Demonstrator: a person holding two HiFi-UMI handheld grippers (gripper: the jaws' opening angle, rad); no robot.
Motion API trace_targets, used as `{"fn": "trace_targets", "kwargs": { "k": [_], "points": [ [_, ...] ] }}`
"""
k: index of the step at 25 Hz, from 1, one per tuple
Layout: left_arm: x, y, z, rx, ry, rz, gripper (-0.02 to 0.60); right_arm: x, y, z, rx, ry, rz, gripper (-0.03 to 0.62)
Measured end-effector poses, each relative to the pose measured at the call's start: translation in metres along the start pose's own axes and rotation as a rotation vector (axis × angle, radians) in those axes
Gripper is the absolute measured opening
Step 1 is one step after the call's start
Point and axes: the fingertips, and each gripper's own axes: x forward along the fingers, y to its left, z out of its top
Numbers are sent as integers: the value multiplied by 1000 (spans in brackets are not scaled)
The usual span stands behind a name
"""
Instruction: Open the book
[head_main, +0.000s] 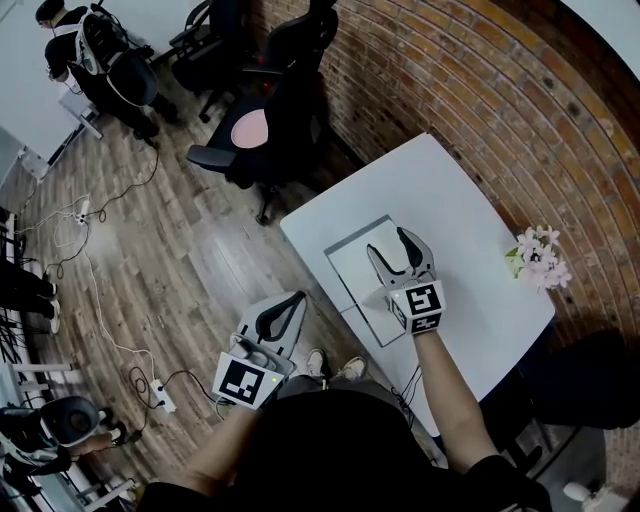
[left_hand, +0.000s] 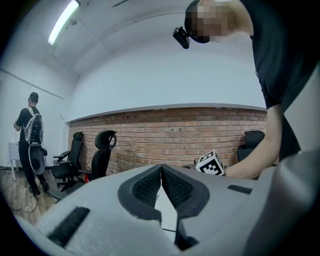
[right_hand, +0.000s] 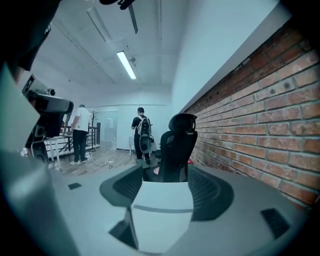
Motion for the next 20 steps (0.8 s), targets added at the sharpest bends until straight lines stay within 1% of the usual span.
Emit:
{"fn": "trace_targets", "kwargs": {
  "k": [4,9,18,19,20],
  "points": [
    [-4,-5,3,3,-10,-21,24,-9,1,6,-34,13,-18,261],
    [-9,-11,2,0,-19,-48,23,-24,0,7,-38,22,-59,261],
    [-11,-23,3,-15,-37,-115,23,-69,-5,-16,8,82,-171,258],
    [-10,-25,2,-17,-37,-124,23,-76,-7,-18,17,89,-188,249],
    [-9,-26,3,-17,-40,-133,23,-83,-10,-21,32,94,-204,223]
  ]
}}
